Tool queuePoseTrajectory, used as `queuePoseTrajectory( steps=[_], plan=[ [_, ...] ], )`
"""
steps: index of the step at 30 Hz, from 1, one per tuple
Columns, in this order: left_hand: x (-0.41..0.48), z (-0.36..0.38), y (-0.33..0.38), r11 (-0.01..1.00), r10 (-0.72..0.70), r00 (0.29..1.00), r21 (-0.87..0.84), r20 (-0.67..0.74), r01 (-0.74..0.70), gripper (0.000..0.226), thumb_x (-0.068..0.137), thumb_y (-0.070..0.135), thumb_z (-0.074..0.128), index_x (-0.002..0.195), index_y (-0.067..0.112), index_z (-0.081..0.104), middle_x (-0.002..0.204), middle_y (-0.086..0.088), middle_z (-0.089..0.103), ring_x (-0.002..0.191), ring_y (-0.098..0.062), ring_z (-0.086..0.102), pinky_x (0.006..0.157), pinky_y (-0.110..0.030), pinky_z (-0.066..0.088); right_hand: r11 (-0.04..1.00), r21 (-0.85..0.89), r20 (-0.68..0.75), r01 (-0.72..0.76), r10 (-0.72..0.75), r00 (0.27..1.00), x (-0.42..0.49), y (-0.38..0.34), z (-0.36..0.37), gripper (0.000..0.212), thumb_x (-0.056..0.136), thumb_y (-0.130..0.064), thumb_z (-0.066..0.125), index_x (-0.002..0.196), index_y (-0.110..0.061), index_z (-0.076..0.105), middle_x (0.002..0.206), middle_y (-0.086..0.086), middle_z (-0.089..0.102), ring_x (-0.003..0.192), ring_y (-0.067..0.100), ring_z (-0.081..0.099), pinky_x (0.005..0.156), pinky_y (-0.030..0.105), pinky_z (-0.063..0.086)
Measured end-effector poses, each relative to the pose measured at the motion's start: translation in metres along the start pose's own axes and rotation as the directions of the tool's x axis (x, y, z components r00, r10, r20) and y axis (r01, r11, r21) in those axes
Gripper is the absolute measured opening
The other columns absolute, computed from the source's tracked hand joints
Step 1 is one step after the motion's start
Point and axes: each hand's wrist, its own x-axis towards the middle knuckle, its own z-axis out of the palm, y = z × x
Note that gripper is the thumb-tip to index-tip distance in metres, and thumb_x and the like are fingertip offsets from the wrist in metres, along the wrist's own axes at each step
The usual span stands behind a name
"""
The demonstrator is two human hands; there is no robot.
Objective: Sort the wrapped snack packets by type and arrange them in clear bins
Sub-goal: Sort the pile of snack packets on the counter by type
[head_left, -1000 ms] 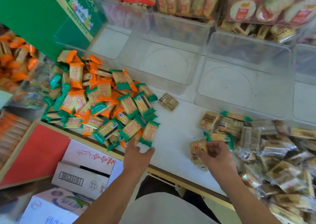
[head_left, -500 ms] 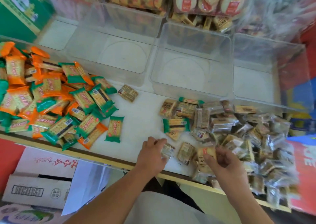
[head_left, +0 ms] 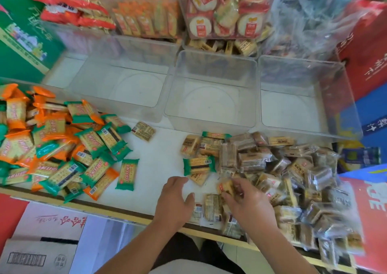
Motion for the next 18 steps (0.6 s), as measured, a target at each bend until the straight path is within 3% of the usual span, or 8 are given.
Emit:
queuePoseTrajectory(
  steps=[3,6,10,13,15,16,18],
  plan=[
    [0.026,-0.009,0.014,0.999,0.035,0.998,-0.008,-0.051,-0.035,0.052,0.098,0.032,0.063,0.146,0.021,0.047,0.145,0.005,0.044,0.133,-0.015,0.046,0.106,-0.023,0.037,0.983,-0.169,0.073,0.068,-0.056,0.996,0.018,-0.007,0.003,0.033,0.100,-0.043,0.056,0.131,-0.031,0.050,0.105,-0.009,0.066,0.093,0.013,0.065,0.075,0.030,0.056],
    [0.057,-0.015,0.022,0.998,-0.050,0.998,-0.048,-0.022,0.049,0.062,0.098,0.036,0.065,0.152,0.019,0.041,0.148,0.000,0.046,0.135,-0.019,0.048,0.108,-0.030,0.041,0.959,-0.257,0.071,0.119,-0.104,0.992,0.020,-0.005,0.004,0.031,0.102,-0.041,0.051,0.131,-0.031,0.052,0.107,-0.009,0.065,0.092,0.013,0.064,0.069,0.026,0.052],
    [0.083,-0.005,0.030,0.981,-0.157,0.987,-0.115,0.019,0.158,0.078,0.081,0.042,0.083,0.146,0.022,0.045,0.134,-0.001,0.057,0.121,-0.021,0.058,0.100,-0.038,0.051,0.969,-0.076,-0.083,0.234,-0.240,0.967,0.017,-0.003,0.001,0.025,0.095,-0.043,0.062,0.115,-0.031,0.071,0.101,-0.016,0.068,0.087,0.007,0.066,0.064,0.026,0.056],
    [0.085,-0.002,0.027,0.965,-0.207,0.976,-0.146,0.074,0.216,0.070,0.073,0.038,0.091,0.131,0.025,0.054,0.119,0.004,0.059,0.104,-0.017,0.062,0.085,-0.031,0.052,0.945,0.016,-0.202,0.326,-0.316,0.927,0.035,-0.005,-0.011,0.024,0.093,-0.035,0.065,0.110,-0.022,0.074,0.100,-0.014,0.070,0.084,0.006,0.068,0.069,0.023,0.059],
    [0.078,-0.006,0.018,0.980,-0.170,0.977,-0.082,0.130,0.181,0.043,0.077,0.040,0.087,0.109,0.024,0.063,0.101,0.004,0.063,0.085,-0.010,0.062,0.070,-0.024,0.048,0.922,-0.004,-0.272,0.388,-0.374,0.887,0.054,-0.011,-0.016,0.021,0.089,-0.021,0.071,0.108,-0.013,0.075,0.102,-0.007,0.070,0.088,0.012,0.067,0.074,0.018,0.054],
    [0.072,-0.010,0.013,0.983,-0.155,0.978,-0.076,0.142,0.167,0.029,0.080,0.040,0.085,0.092,0.025,0.064,0.086,0.005,0.061,0.073,-0.004,0.058,0.060,-0.020,0.043,0.910,-0.037,-0.286,0.414,-0.406,0.868,0.064,-0.014,-0.016,0.023,0.087,-0.016,0.074,0.109,-0.011,0.074,0.105,-0.004,0.069,0.092,0.017,0.067,0.077,0.020,0.054],
    [0.060,-0.023,0.000,0.977,-0.156,0.981,-0.128,0.117,0.171,0.033,0.086,0.039,0.080,0.071,0.025,0.055,0.068,0.006,0.051,0.056,-0.004,0.051,0.048,-0.015,0.035,0.898,-0.117,-0.252,0.424,-0.440,0.862,0.084,-0.019,-0.012,0.035,0.083,-0.017,0.079,0.116,-0.011,0.072,0.118,0.003,0.068,0.106,0.025,0.065,0.086,0.035,0.058]
  ],
)
